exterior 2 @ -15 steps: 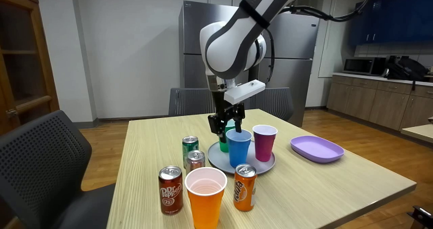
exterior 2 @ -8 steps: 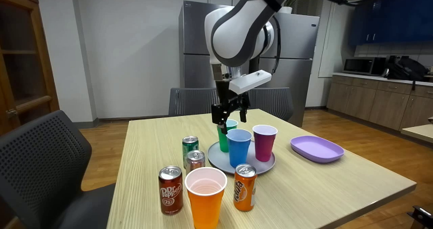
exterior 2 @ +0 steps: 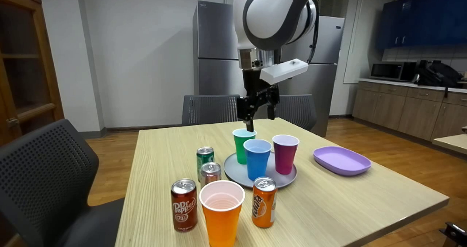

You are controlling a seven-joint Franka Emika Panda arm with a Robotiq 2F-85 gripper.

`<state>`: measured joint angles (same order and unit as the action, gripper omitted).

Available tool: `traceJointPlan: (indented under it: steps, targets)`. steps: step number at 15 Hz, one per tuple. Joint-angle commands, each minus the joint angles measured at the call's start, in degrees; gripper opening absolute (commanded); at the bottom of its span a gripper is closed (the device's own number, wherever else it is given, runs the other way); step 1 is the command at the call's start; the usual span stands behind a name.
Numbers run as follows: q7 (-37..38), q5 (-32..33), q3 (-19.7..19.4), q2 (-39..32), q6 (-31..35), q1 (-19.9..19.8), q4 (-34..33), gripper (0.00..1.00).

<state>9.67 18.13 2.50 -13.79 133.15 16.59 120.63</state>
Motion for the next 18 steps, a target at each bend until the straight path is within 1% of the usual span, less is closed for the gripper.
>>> traceJointPlan:
  steps: [1,4,9,14,15,18]
  targets:
    - [0.2,0.3,2.1,7.0,0.9,-1.4,5.8,1.0]
    - [-0.5,-0.5,3.5,9.9,1.0,-1.5,8.0,1.0]
    - [-4.1,-4.9,6.7,15.7,1.5,-1.2,13.2,1.0]
    - [-10.0,-9.2,8.8,20.5,2.1,-1.0,19.2,1.0]
    - [-6.9,-7.7,9.1,16.7,0.4,-1.3,15.0,1.0]
    - [-8.1,-8.2,9.3,18.5,1.1,-1.3,17.5,1.0]
